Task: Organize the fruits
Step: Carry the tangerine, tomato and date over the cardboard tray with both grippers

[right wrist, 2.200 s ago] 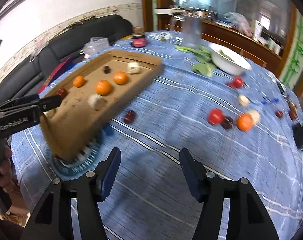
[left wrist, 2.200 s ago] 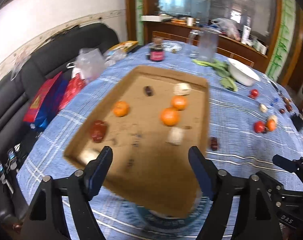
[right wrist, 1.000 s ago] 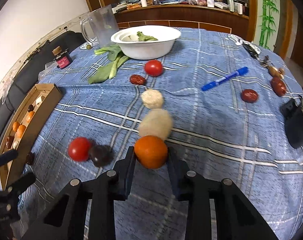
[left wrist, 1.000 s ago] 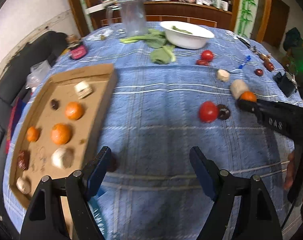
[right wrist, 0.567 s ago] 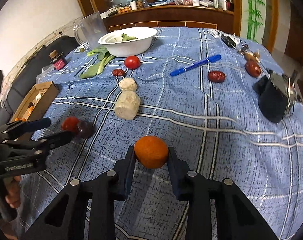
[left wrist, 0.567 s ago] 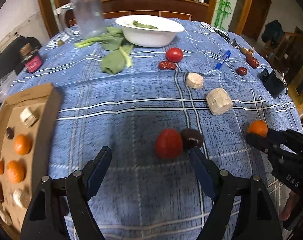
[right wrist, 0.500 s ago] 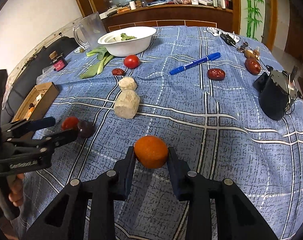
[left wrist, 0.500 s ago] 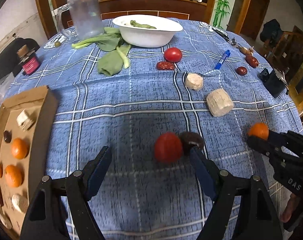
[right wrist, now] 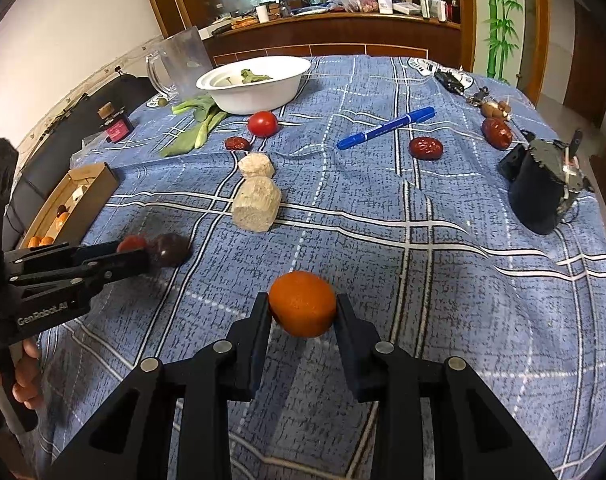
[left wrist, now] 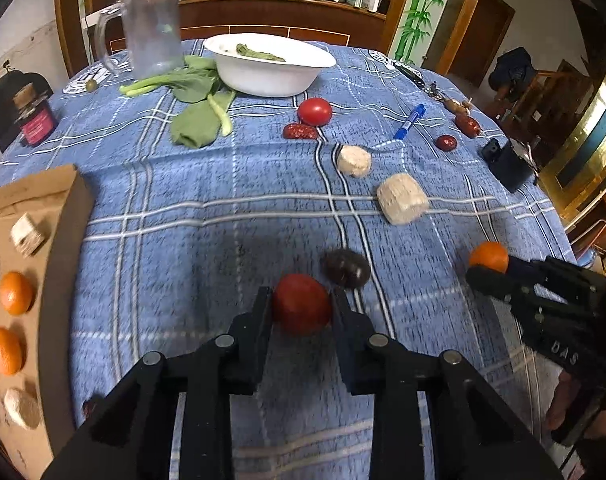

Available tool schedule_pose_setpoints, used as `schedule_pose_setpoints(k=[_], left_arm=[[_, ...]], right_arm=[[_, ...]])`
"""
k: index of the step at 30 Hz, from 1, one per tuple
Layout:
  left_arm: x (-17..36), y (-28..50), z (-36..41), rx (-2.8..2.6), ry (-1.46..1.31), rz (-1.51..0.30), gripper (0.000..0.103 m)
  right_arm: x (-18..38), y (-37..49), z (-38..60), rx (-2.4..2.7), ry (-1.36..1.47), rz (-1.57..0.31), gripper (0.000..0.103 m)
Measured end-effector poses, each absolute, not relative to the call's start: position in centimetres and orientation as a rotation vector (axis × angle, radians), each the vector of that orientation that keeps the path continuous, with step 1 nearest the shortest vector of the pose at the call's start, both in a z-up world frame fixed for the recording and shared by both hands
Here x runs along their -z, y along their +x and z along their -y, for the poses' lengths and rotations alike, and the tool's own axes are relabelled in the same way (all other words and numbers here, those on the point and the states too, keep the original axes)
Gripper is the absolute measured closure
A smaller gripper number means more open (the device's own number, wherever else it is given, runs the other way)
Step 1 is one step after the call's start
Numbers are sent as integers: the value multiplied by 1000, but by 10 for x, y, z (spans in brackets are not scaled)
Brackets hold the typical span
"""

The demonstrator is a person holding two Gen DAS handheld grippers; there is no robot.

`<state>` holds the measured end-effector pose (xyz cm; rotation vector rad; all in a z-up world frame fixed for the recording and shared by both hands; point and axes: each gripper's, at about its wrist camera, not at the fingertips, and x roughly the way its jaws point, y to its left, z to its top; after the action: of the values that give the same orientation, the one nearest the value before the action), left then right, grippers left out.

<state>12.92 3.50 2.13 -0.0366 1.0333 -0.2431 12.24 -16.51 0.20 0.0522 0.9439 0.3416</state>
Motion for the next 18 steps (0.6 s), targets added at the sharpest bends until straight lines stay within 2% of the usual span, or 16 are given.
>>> schedule_pose_setpoints(k=[7,12,14,18], left_arm=[[-18,91,-44,260,-47,-1069,76],[-17,91,-40,227,-43,-1070,75],[-15,91,-37,210,-25,-1077,71],[-13,91,-36,200,-6,-1063,70]], right_arm=[[-2,101,167,-340,53,-949,69],[3,96,164,-318,29,-961,69],[4,97,163,-315,24,-960,69],[4,100,162,-308,23,-958,69]])
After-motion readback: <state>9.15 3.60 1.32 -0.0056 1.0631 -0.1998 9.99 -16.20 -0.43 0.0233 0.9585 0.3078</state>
